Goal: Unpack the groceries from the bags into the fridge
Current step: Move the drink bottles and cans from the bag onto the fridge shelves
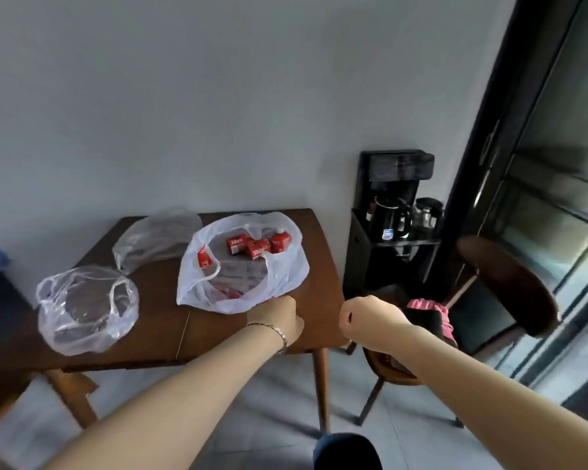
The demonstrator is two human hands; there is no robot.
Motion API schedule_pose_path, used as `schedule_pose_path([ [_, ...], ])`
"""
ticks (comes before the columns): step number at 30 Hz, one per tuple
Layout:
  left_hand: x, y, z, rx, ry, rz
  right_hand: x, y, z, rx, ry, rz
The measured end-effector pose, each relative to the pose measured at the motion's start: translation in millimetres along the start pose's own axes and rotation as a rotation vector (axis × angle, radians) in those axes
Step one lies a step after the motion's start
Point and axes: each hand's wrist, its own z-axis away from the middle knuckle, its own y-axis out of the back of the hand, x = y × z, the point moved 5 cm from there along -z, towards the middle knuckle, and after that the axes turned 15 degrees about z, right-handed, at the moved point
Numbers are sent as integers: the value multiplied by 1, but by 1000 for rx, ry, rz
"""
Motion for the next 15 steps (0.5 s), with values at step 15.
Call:
schedule_pose_path([
  [15, -162, 52, -225, 87, 133, 50, -112, -22, -302, -7, 215, -55],
])
